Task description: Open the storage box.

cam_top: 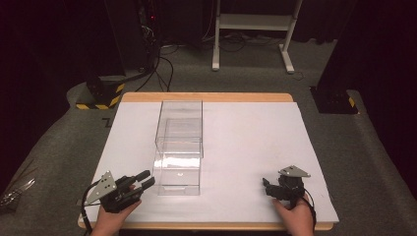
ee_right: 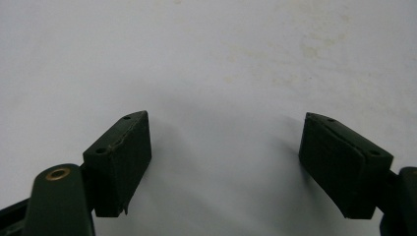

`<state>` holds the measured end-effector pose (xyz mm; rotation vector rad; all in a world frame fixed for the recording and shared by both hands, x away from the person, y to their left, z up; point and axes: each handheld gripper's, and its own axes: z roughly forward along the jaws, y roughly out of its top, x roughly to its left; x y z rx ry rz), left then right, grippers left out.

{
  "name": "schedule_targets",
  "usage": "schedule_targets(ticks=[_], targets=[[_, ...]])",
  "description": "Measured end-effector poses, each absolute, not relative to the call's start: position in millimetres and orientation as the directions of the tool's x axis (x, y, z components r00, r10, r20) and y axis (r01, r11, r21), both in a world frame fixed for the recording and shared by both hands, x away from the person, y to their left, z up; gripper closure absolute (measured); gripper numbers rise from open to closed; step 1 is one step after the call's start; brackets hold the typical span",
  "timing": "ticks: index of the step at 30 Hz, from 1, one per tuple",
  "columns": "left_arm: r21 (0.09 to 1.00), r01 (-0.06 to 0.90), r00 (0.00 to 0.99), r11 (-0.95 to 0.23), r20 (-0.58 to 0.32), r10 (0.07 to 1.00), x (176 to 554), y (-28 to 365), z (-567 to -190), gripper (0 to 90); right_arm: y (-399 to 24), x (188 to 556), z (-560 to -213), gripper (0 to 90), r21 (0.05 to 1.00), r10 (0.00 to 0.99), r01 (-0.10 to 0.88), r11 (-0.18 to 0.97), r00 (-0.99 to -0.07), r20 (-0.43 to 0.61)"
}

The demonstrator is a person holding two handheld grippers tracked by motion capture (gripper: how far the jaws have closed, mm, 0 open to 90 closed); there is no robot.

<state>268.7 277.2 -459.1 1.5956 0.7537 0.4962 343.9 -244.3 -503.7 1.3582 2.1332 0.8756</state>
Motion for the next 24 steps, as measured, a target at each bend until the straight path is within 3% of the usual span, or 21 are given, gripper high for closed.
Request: schedule_targets(ticks=[15, 24], targets=[[0.971, 0.238, 0.507, -0.024, -0.103, 0.856, 282, 312, -474, 51.6, -244, 344, -504, 20.0, 0.721, 0.913, 0.620, 0.308, -0.406, -0.041], [0.924, 0.362, 0.375, -0.124, -0.022, 0.927, 296, 315, -487, 47.3, -244, 344, -504, 20.0, 0.721, 0.913, 0.621, 0.307, -0.406, -0.040]])
